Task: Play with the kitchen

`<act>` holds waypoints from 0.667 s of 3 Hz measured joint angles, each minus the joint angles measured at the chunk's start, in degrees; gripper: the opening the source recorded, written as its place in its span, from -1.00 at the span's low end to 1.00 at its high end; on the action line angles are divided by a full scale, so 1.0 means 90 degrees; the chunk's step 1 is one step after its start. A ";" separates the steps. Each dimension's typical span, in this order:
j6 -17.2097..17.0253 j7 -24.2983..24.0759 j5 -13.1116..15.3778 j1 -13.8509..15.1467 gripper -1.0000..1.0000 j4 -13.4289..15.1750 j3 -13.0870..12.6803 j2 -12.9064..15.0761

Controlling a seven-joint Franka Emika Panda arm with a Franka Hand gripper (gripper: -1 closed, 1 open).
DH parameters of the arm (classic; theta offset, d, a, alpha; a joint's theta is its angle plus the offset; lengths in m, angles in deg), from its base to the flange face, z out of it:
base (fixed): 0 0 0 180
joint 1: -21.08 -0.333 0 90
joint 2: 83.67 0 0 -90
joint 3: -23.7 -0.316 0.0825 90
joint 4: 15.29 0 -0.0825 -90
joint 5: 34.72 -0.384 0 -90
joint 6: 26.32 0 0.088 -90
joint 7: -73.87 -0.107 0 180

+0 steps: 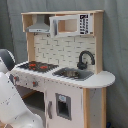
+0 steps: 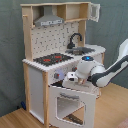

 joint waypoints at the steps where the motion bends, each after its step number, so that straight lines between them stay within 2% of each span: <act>1: -0.0090 -0.0117 0.0023 -0.0400 -1.00 -0.0006 0.0428 0.0034; 2: -0.0112 -0.0155 0.0024 -0.0502 1.00 -0.0005 0.0532 0.0034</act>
